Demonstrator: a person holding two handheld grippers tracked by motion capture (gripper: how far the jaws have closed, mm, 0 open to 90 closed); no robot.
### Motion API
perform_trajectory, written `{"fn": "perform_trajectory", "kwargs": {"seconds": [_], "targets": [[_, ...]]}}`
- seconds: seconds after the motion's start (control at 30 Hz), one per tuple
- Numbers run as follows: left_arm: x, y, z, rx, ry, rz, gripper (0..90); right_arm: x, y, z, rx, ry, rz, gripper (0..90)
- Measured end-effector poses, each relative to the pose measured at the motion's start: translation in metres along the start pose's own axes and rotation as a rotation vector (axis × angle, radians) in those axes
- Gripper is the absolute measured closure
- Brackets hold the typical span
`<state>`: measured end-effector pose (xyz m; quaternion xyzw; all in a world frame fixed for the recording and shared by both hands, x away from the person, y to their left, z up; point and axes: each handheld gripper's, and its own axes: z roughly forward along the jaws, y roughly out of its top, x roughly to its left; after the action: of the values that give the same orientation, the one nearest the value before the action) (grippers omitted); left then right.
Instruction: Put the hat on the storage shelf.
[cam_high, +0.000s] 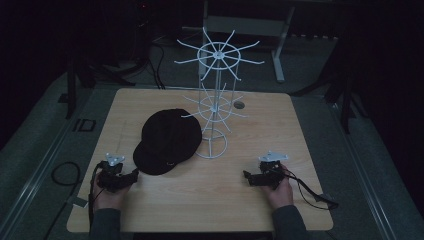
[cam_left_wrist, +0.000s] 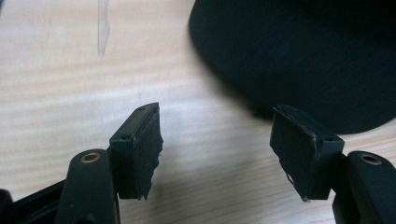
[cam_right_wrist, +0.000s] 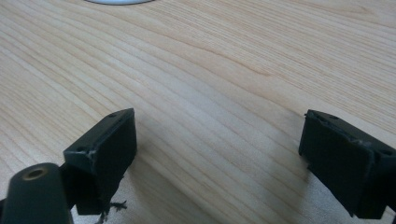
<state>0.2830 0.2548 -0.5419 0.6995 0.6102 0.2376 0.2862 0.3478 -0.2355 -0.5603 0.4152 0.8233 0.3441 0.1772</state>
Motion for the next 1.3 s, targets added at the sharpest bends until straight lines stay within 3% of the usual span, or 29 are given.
{"fn": "perform_trajectory", "kwargs": {"seconds": [0.17,0.3,0.33,0.4,0.7,0.93,1.07,1.1,1.13,1.17,1.2,1.3], "targets": [[-0.010,0.024,-0.018,-0.049,-0.066,0.074,34.7,0.000,0.000,0.000,0.000,0.000,-0.002,11.0],[-0.024,0.045,-0.023,-0.074,-0.125,0.157,34.7,0.000,0.000,0.000,0.000,-0.002,0.000,11.0],[-0.024,0.045,-0.023,-0.074,-0.125,0.157,34.7,0.000,0.000,0.000,0.000,-0.002,0.000,11.0],[-0.035,0.059,-0.021,-0.088,-0.171,0.204,34.7,0.000,0.000,0.000,-0.001,-0.002,0.002,11.0],[-0.070,0.090,0.004,-0.079,-0.209,0.299,32.8,0.001,0.000,0.000,-0.001,-0.002,0.004,11.0],[-0.089,0.107,0.024,-0.054,-0.260,0.333,29.9,0.001,0.000,0.000,0.000,-0.002,0.006,11.0],[-0.096,0.113,0.033,-0.037,-0.253,0.332,28.0,0.001,0.000,0.000,0.001,-0.002,0.004,11.0],[-0.098,0.118,0.040,-0.022,-0.234,0.320,24.4,0.000,0.000,0.000,-0.001,-0.003,0.002,11.0],[-0.098,0.120,0.043,-0.011,-0.237,0.294,22.9,0.000,0.000,0.000,-0.001,-0.003,0.002,11.0],[-0.098,0.120,0.043,-0.011,-0.237,0.294,19.4,0.000,0.000,0.000,-0.001,-0.003,0.002,11.0],[-0.097,0.123,0.051,0.024,-0.243,0.269,18.7,0.000,0.000,0.000,-0.001,-0.003,0.002,11.0],[-0.098,0.122,0.057,0.049,-0.216,0.281,20.3,0.001,0.000,0.000,0.000,-0.002,0.004,11.0]]}}
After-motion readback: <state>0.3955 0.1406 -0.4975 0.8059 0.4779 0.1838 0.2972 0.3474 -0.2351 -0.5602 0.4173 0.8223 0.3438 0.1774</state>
